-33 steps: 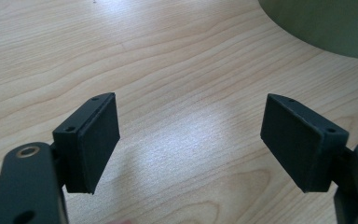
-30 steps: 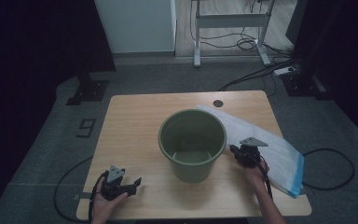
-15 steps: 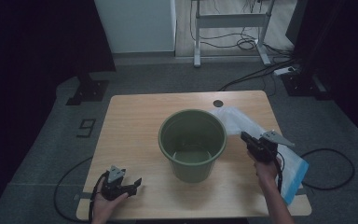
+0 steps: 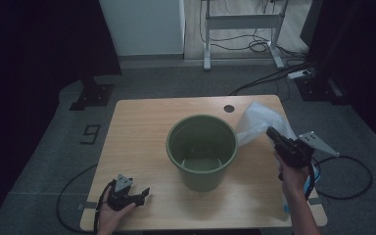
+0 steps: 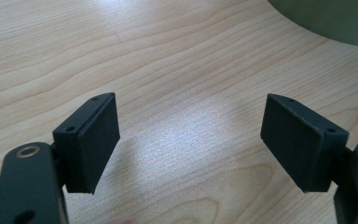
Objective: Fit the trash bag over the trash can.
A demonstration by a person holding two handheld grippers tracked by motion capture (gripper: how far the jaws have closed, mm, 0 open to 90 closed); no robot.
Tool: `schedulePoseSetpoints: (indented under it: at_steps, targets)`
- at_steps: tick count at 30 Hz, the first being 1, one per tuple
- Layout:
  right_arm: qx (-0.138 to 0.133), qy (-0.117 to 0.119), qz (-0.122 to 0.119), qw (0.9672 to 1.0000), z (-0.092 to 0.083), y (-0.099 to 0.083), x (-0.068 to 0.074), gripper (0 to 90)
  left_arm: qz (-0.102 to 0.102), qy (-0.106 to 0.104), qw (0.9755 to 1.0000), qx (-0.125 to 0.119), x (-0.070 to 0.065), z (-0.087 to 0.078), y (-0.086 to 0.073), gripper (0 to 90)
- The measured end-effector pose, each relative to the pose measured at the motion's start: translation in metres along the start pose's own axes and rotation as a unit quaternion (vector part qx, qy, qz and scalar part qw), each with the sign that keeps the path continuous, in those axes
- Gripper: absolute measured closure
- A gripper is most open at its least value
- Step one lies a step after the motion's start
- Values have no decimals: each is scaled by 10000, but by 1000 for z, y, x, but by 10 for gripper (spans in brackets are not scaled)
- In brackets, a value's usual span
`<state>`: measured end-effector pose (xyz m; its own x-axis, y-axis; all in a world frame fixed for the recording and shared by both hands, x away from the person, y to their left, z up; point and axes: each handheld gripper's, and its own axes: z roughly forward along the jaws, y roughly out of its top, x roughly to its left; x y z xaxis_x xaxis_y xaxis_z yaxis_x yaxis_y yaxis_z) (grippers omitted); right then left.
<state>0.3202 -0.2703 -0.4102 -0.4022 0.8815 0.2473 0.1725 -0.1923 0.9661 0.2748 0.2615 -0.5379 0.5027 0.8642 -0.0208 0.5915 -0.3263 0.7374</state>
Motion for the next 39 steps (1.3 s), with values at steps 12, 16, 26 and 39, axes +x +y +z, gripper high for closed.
schedulePoseSetpoints:
  at_steps: [12,16,26,39]
  targets:
    - [-508,83,-209,9985,-21,39,14,890,-10,2,10000,16,0,1,-1,193]
    - [-647,107,-260,9975,-27,53,19,890,-13,9,10000,28,1,1,-1,193]
    - [-946,180,-535,9939,-41,89,37,890,-24,20,10000,32,1,0,-1,194]
    - [-1305,343,-795,9877,-44,135,70,890,-11,20,10000,30,1,1,-2,194]
